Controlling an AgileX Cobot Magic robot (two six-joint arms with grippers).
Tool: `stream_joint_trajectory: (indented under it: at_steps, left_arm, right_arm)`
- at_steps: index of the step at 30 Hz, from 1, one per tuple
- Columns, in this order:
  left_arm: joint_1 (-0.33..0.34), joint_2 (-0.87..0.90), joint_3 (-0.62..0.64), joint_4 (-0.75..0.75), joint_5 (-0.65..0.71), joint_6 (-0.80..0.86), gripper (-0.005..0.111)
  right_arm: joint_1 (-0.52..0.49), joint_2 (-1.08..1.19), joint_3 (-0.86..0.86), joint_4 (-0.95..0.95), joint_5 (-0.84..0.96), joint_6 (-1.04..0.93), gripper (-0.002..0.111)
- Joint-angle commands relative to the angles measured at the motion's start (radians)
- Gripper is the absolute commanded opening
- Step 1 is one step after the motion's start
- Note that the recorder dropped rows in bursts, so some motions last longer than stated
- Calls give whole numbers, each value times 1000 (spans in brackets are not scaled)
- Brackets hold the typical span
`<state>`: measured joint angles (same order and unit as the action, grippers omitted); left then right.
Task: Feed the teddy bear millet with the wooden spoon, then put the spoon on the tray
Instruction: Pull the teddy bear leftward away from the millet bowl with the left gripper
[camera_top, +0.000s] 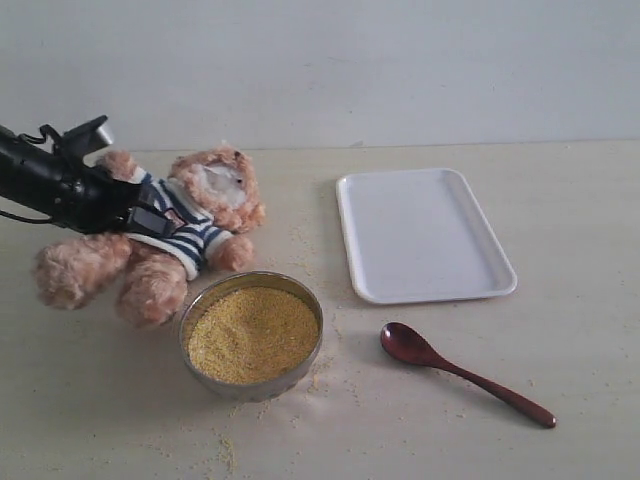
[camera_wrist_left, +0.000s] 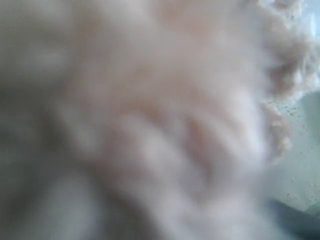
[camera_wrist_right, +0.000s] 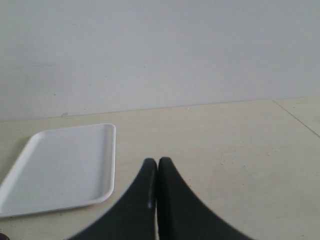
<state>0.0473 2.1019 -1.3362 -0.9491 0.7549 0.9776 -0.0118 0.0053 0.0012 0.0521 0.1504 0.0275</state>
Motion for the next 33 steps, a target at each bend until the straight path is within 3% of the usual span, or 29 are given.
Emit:
stream_joint_trajectory:
  at_steps: [1,6,15,21,28,33]
  left_arm:
    - [107,-93,-4,10,136,-7,5]
    - [208,-213,42,-14,328,26,5]
    - [336,-602,427,-174,318,179,5]
    - [405,-812,674,-191,364,171,5]
    - [493,-958,901,-189,374,198,5]
    - [524,-990,968,-205,386,204,5]
  right_arm:
    - [1,-5,-1,-5,-5,-2,0]
    - [1,-5,-1,-5,-5,-2,0]
    - [1,-5,-1,-5,-5,-2,0]
    - [1,-5,-1,-5,-5,-2,0]
    - [1,-5,-1,-5,-5,-2,0]
    - [8,-5,-1,-5,-5,-2,0]
